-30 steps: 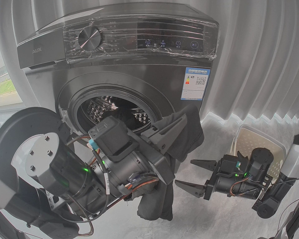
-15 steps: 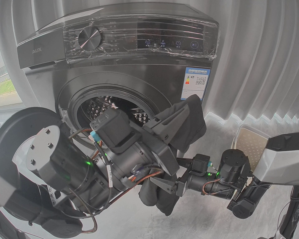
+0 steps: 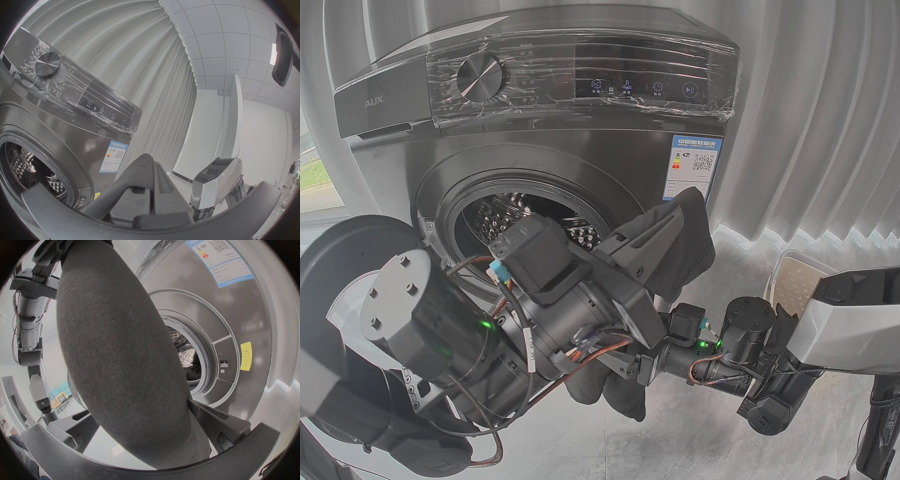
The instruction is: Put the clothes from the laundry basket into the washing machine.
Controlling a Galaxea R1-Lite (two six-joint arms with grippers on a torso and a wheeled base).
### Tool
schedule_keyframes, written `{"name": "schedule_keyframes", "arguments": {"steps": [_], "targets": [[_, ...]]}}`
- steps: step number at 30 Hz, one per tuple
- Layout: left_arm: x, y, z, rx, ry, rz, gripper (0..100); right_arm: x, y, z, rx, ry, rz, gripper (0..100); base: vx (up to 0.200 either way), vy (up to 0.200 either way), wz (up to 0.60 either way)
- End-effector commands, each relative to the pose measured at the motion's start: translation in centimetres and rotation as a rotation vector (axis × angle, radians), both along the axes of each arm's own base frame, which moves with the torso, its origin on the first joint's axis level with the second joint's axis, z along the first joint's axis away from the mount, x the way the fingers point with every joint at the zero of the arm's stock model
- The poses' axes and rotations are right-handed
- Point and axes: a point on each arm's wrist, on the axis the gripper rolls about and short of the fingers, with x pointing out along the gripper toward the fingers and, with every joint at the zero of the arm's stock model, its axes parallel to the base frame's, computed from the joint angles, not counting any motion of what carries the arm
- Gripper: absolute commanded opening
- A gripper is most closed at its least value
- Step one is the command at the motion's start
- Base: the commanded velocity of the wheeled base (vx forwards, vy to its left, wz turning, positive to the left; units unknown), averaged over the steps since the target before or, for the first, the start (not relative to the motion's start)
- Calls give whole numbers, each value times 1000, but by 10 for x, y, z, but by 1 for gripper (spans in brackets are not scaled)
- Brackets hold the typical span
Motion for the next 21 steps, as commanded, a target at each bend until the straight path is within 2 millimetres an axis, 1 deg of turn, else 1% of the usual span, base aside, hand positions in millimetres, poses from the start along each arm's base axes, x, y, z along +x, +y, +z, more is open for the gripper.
{"name": "schedule_keyframes", "arguments": {"steps": [1, 6, 10, 16, 21], "targets": [[2, -2, -2, 4, 3, 0, 0, -1, 7, -5, -4, 4, 17, 100, 0, 0, 0], [3, -3, -5, 9, 9, 7, 0, -6, 19, -3, 7, -6, 52, 100, 0, 0, 0], [5, -4, -6, 13, 11, 12, 0, -5, 29, 1, 28, -31, 69, 100, 0, 0, 0], [5, -3, -3, 5, 6, 14, 0, 3, 34, -5, 33, -31, 43, 100, 0, 0, 0], [9, -1, 2, -13, -8, 29, 0, 1, 35, -12, 23, -5, 46, 100, 0, 0, 0]]}}
